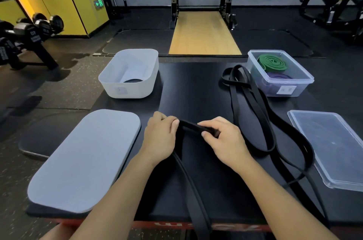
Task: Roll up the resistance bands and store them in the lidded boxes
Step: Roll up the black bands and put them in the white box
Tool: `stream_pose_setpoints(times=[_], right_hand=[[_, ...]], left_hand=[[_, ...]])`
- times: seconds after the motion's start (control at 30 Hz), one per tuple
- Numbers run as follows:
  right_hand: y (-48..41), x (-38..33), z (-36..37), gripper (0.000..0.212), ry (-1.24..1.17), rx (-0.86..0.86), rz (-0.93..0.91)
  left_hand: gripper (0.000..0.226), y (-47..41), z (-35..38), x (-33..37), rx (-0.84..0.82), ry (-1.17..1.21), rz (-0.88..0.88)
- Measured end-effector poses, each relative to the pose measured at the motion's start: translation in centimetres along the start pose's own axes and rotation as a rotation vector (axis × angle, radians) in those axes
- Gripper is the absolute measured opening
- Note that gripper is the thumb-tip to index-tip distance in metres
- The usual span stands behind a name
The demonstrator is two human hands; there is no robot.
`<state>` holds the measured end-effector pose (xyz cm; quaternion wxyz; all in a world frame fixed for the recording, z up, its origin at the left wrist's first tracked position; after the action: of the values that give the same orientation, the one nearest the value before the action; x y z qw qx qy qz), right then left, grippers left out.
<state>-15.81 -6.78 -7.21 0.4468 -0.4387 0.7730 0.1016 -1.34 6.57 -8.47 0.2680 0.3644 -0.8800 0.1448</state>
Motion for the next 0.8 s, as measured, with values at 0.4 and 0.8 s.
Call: stream_pose_setpoints(times=[0.4, 0.8], right_hand=[[0.4, 0.7, -1.3, 0.026, 0.112, 0.147, 0.120], [0.7, 0.3, -0.3, 0.030, 0.067, 0.049, 0.087]], left_hand=[[0.032, 0.6, -0.6, 2.8, 0.003, 0.102, 0.059], [0.018, 1.3, 1.1, 2.0, -0.015, 0.387, -0.145]])
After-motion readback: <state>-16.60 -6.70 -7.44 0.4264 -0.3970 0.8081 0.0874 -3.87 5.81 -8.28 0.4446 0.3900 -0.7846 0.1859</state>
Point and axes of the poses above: each hand's wrist, its own y-axis away from the middle knuckle, its own z-axis out of the palm, x = y × z, the point moved 10 cm from there along -y, towards the middle knuckle, and after that the axes turned 1 degree about y, right-handed, at the moved point
